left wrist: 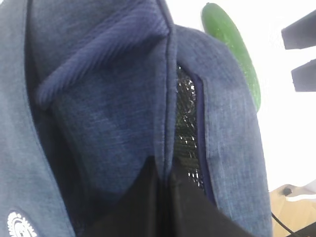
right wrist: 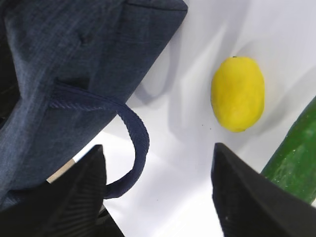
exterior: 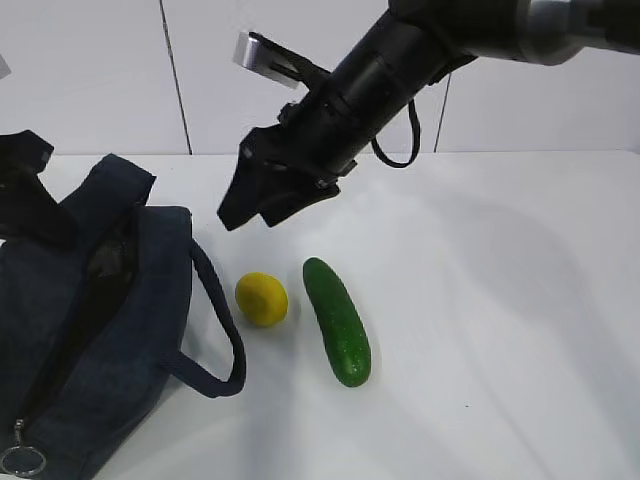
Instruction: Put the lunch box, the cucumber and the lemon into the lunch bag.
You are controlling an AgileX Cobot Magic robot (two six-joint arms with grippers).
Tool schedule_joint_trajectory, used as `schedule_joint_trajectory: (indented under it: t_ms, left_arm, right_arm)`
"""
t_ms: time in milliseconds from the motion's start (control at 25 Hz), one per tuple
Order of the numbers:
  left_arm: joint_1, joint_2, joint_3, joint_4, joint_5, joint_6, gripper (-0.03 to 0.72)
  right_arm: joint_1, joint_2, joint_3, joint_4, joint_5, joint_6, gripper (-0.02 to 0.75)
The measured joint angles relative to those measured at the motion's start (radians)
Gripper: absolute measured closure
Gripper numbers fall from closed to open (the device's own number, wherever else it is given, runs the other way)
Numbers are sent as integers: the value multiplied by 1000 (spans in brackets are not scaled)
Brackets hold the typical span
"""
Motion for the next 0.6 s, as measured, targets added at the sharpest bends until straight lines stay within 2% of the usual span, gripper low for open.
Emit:
schedule_joint_trajectory:
  t_ms: [160, 440, 520, 600]
  left_arm:
    - [0, 0, 0, 3, -9, -2, 694]
    - [0, 0, 0, 5, -19, -2, 694]
    - [0, 0, 0, 5, -19, -2, 694]
    - [0, 0, 0, 5, -21, -2, 694]
  right_arm:
    - [-2, 0, 0, -99, 6, 102, 231]
    - [-2, 0, 0, -120, 7, 195, 231]
    - [-2, 0, 0, -188, 7, 319, 231]
    - [-2, 0, 0, -333, 11, 466, 231]
